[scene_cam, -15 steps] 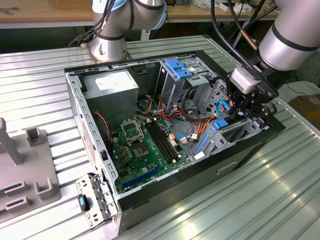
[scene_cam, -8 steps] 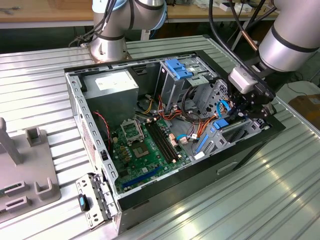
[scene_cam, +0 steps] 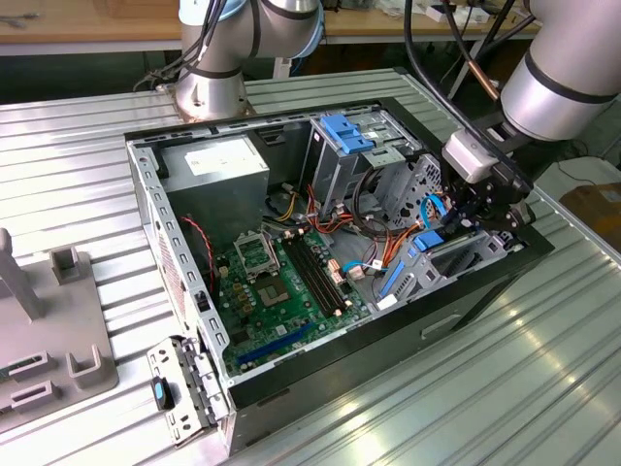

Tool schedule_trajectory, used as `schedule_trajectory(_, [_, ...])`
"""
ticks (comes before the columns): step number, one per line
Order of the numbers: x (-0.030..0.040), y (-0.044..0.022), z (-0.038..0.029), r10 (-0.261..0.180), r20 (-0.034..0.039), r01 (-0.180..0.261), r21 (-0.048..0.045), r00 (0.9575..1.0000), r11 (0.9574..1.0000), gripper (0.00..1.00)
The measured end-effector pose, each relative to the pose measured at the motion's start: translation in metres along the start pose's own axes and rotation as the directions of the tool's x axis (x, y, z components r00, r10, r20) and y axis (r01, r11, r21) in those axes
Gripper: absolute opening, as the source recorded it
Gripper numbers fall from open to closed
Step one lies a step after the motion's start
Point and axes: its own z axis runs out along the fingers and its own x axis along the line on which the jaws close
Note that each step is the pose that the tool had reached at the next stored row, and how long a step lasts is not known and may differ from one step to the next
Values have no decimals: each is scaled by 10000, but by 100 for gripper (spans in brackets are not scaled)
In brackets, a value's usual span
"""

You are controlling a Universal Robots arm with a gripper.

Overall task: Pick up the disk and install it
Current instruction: 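Insert the second disk wire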

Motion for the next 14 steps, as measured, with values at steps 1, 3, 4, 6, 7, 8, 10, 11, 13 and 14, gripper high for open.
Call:
schedule_trajectory(1, [0, 0, 1, -1, 0, 1, 1, 10000, 10000, 18])
schedule_trajectory(3, [0, 0, 1, 0, 1, 0, 0, 10000, 10000, 24])
schedule_trajectory(4, [-1, -1, -5, 0, 1, 0, 0, 10000, 10000, 24])
schedule_trajectory(6, [-11, -9, -50, 0, 1, 0, 0, 10000, 10000, 24])
schedule_trajectory(7, [-18, -11, -65, 0, 2, 0, 0, 10000, 10000, 24])
schedule_trajectory(8, [-25, -13, -76, 0, 2, 0, 0, 10000, 10000, 24])
schedule_trajectory(10, [-56, -18, -92, 1, 5, -1, 0, 10000, 10000, 24])
schedule_trajectory(11, [-56, -17, -92, 22, 114, -22, 6, 9999, 10000, 24])
schedule_trajectory(13, [-57, -18, -92, 65, 301, -65, 16, 9995, 10000, 24])
schedule_trajectory(14, [-57, -18, -92, 67, 302, -68, 16, 9995, 10000, 24])
